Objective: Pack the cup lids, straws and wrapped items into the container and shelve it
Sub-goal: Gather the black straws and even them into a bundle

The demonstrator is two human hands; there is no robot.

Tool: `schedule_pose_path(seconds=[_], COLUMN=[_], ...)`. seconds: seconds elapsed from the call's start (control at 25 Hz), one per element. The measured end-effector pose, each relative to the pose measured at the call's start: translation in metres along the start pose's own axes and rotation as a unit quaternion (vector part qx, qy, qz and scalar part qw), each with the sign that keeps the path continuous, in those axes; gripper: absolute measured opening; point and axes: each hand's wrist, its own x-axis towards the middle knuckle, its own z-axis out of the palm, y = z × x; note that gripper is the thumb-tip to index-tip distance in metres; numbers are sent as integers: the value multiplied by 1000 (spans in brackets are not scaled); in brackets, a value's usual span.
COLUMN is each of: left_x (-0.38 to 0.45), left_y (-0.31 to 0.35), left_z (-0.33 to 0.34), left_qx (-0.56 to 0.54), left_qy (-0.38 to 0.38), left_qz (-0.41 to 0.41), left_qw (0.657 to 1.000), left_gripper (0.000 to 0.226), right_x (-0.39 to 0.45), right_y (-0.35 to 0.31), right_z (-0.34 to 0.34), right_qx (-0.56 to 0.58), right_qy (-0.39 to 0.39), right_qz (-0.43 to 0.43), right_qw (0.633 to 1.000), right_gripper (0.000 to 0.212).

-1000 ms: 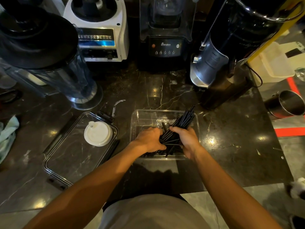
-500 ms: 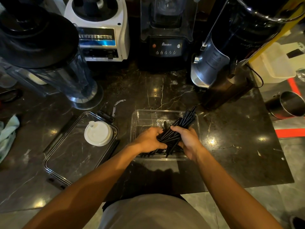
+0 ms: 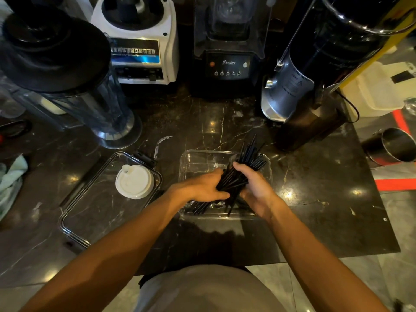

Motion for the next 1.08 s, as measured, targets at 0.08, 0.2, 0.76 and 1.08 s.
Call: schedule_pose_path(seconds=[0.08,0.2,0.76,1.08], left_x=[0,3,1,2], left_y=[8,12,-7,-9], left_z=[-4,-3,26,30], left_qx=[45,1,-306,-307], left_qy=[15,75,167,153], left_qz=[7,2,9,21], left_qw=[999,997,937,939], left_gripper=[56,55,16,22], right_x=[-1,1,0,-8], right_y=[-1,0,4,-1], right_z=[2,1,-12,1], right_qx=[-22,-31,1,0], right_qy=[10,42,67,62], right_qz=[-4,-18,-24,-70], right_qw=[1000,998,997,996], right_gripper=[34,33,30,11])
